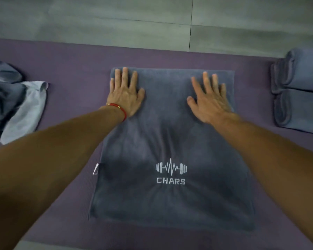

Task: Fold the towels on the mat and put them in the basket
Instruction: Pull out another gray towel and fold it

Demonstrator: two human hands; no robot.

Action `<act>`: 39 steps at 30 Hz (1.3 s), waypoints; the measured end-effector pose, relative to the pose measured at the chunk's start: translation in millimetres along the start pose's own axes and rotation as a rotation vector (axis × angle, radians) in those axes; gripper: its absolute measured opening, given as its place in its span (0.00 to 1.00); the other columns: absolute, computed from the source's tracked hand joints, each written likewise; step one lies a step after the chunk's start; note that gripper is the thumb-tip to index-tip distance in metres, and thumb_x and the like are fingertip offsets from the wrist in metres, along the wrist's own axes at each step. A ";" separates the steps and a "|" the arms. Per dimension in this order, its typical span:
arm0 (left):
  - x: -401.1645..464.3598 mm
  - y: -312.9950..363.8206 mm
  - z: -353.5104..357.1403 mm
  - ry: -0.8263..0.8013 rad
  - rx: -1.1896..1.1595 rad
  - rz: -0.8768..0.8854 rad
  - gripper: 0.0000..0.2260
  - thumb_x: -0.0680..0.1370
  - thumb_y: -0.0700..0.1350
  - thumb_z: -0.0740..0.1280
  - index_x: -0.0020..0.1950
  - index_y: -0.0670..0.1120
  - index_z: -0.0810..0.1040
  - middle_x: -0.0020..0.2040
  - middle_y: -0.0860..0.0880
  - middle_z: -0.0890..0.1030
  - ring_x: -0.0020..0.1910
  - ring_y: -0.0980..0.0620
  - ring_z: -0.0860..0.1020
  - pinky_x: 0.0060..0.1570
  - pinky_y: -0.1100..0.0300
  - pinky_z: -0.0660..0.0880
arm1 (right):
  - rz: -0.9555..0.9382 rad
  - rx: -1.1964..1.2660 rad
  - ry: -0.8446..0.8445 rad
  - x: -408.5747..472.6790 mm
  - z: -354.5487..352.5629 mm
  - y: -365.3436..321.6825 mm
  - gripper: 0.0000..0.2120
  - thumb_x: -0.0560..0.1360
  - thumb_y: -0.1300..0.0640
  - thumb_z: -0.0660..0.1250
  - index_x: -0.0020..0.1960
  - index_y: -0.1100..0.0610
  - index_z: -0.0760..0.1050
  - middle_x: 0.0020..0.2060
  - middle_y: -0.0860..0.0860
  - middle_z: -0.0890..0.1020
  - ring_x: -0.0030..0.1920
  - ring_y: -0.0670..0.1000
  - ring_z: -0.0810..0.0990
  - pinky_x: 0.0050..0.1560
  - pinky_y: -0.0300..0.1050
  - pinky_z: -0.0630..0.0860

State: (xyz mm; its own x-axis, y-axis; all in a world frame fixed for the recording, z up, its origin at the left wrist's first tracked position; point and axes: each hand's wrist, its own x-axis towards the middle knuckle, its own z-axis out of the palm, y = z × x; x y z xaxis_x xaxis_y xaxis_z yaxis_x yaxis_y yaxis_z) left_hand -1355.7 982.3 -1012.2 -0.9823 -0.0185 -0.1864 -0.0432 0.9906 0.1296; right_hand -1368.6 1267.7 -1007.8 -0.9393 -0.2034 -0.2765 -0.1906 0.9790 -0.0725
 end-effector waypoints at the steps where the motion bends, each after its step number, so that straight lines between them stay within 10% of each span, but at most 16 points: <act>1: 4.8 -6.2 5.1 -0.024 0.013 -0.035 0.31 0.82 0.61 0.48 0.81 0.48 0.46 0.81 0.42 0.43 0.79 0.38 0.41 0.77 0.41 0.43 | 0.052 0.020 -0.022 5.5 4.0 10.4 0.34 0.81 0.34 0.46 0.81 0.45 0.39 0.81 0.53 0.38 0.80 0.61 0.37 0.78 0.63 0.39; 8: 3.9 -20.0 20.1 0.102 0.069 -0.025 0.33 0.80 0.66 0.46 0.81 0.53 0.46 0.80 0.39 0.45 0.79 0.38 0.45 0.77 0.41 0.45 | 0.225 0.119 0.072 6.2 12.0 66.1 0.38 0.77 0.27 0.43 0.81 0.44 0.41 0.81 0.47 0.41 0.80 0.61 0.40 0.76 0.68 0.39; 15: 39.3 -62.3 -22.0 0.210 -0.160 -0.001 0.26 0.79 0.53 0.54 0.71 0.40 0.69 0.66 0.35 0.71 0.63 0.34 0.70 0.63 0.46 0.66 | 0.215 0.140 0.022 11.6 11.3 70.3 0.38 0.78 0.28 0.45 0.81 0.43 0.40 0.81 0.47 0.40 0.80 0.61 0.39 0.76 0.69 0.37; 23: 68.6 -45.3 -61.3 -0.008 -0.620 -0.550 0.17 0.71 0.49 0.77 0.51 0.38 0.81 0.42 0.44 0.81 0.39 0.46 0.81 0.44 0.51 0.82 | 0.229 0.100 -0.061 13.6 8.4 68.2 0.40 0.75 0.25 0.40 0.80 0.43 0.36 0.80 0.48 0.36 0.79 0.62 0.36 0.75 0.69 0.37; 29: 43.6 -15.7 -67.2 -0.062 -1.145 -0.451 0.04 0.82 0.36 0.61 0.54 0.38 0.73 0.41 0.39 0.81 0.27 0.46 0.79 0.30 0.54 0.82 | 0.243 0.087 -0.124 12.9 4.6 65.2 0.41 0.74 0.25 0.37 0.80 0.43 0.32 0.79 0.48 0.32 0.79 0.61 0.33 0.76 0.68 0.37; 34: 40.8 -35.3 -55.6 -0.005 -0.893 -0.359 0.15 0.74 0.25 0.65 0.55 0.41 0.77 0.43 0.44 0.78 0.29 0.49 0.80 0.36 0.51 0.83 | 0.251 0.080 -0.133 12.5 3.3 63.6 0.41 0.74 0.25 0.37 0.79 0.43 0.31 0.79 0.48 0.32 0.79 0.61 0.33 0.76 0.68 0.36; 39: 50.4 -36.3 -55.5 -0.023 -0.567 -0.342 0.16 0.73 0.41 0.75 0.59 0.44 0.79 0.53 0.46 0.80 0.42 0.46 0.83 0.44 0.55 0.82 | 0.261 0.074 -0.138 12.3 2.7 62.1 0.41 0.74 0.25 0.37 0.79 0.43 0.31 0.79 0.48 0.32 0.79 0.61 0.33 0.76 0.68 0.37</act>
State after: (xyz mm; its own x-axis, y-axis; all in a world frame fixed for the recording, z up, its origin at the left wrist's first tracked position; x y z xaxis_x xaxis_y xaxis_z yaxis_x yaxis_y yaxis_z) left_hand -1413.8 937.9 -972.3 -0.8924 -0.3105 -0.3275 -0.4473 0.7048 0.5506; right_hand -1391.2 1325.9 -1018.3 -0.9050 0.0494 -0.4224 0.0777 0.9957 -0.0499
